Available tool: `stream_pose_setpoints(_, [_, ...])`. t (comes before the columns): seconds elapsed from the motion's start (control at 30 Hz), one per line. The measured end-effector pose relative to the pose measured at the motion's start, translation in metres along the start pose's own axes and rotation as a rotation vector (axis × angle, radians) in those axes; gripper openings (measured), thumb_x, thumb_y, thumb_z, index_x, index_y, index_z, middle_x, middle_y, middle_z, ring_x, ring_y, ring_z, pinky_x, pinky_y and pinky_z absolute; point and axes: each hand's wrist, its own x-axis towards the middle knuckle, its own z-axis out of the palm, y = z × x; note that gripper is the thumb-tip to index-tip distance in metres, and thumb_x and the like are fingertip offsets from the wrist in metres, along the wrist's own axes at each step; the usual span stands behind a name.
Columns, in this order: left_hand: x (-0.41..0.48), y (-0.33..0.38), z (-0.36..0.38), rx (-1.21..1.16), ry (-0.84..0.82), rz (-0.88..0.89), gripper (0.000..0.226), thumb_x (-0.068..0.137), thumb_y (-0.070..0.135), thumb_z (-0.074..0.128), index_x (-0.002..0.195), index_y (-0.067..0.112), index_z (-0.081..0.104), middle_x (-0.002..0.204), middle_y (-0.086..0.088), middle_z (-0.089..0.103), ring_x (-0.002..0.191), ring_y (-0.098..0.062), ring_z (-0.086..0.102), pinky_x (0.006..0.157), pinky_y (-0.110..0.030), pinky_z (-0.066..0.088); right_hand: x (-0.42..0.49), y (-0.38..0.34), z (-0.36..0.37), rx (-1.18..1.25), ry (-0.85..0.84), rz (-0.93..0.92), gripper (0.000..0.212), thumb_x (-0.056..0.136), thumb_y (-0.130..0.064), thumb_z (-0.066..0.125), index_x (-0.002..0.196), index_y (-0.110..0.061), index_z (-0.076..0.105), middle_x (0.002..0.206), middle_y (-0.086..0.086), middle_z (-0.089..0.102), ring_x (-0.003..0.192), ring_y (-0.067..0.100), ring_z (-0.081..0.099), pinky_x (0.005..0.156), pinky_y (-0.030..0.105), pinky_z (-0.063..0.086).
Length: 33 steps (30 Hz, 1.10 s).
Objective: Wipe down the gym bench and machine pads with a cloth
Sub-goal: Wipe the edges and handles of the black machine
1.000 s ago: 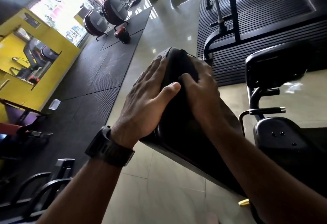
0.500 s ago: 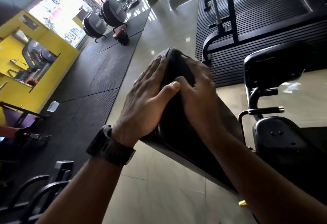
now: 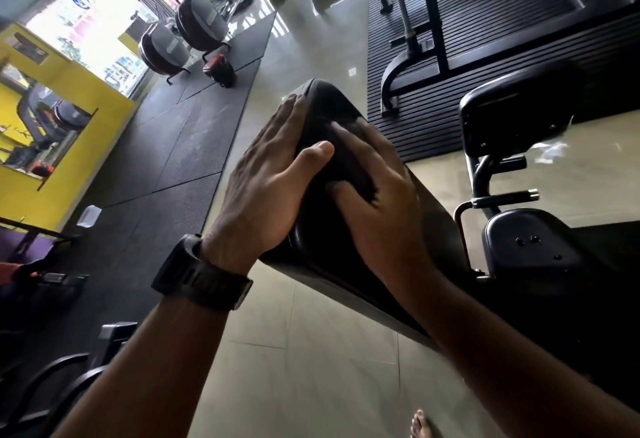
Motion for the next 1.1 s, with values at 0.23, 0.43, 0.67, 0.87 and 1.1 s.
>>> stream_pose_setpoints(0.23, [-0.001, 0.003, 0.000, -0.007, 0.000, -0.015, 0.085, 0.079, 0.065, 0.039, 0.159, 0.036, 0.030, 0.164, 0.020, 0.026, 0.150, 0.005, 0.021, 0.125, -0.041, 0.021, -0.019, 0.019, -0.006, 0.017, 0.103, 0.331, 0.064, 0.078, -0.043, 0.050, 0.142, -0.041, 0.055, 0.153, -0.008, 0.047, 0.134, 0.019, 0.049, 0.114, 0.038, 0.037])
stream_pose_setpoints(0.43, [-0.002, 0.000, 0.002, 0.039, 0.032, -0.035, 0.085, 0.079, 0.067, 0.036, 0.158, 0.036, 0.032, 0.164, 0.020, 0.026, 0.149, 0.007, 0.021, 0.126, -0.035, 0.018, -0.045, -0.007, 0.002, -0.023, 0.060, 0.075, 0.065, 0.079, -0.034, 0.054, 0.143, -0.045, 0.053, 0.156, -0.014, 0.041, 0.139, 0.012, 0.039, 0.108, 0.027, 0.034])
stream_pose_setpoints(0.67, [-0.003, 0.007, 0.001, 0.040, 0.013, -0.055, 0.074, 0.087, 0.054, 0.042, 0.158, 0.039, 0.028, 0.165, 0.021, 0.022, 0.146, 0.011, 0.016, 0.125, -0.029, 0.014, -0.033, 0.039, -0.008, 0.030, 0.130, 0.384, 0.066, 0.077, -0.049, 0.049, 0.143, -0.043, 0.053, 0.153, -0.007, 0.047, 0.135, 0.018, 0.049, 0.114, 0.045, 0.039])
stream_pose_setpoints(0.87, [-0.001, 0.003, 0.000, 0.042, 0.013, -0.062, 0.084, 0.080, 0.067, 0.039, 0.158, 0.038, 0.030, 0.165, 0.021, 0.023, 0.149, 0.007, 0.019, 0.126, -0.037, 0.017, -0.034, 0.012, -0.004, -0.010, 0.046, 0.120, 0.062, 0.080, -0.035, 0.057, 0.142, -0.044, 0.054, 0.155, -0.013, 0.043, 0.139, 0.013, 0.041, 0.111, 0.031, 0.034])
stream_pose_setpoints(1.1, [-0.004, 0.007, 0.000, 0.070, -0.004, -0.077, 0.077, 0.085, 0.056, 0.040, 0.158, 0.041, 0.024, 0.166, 0.020, 0.019, 0.150, 0.005, 0.015, 0.126, -0.034, 0.014, -0.023, 0.039, -0.012, -0.014, 0.093, 0.417, 0.058, 0.085, -0.043, 0.053, 0.144, -0.042, 0.053, 0.151, -0.007, 0.049, 0.133, 0.017, 0.050, 0.115, 0.038, 0.037])
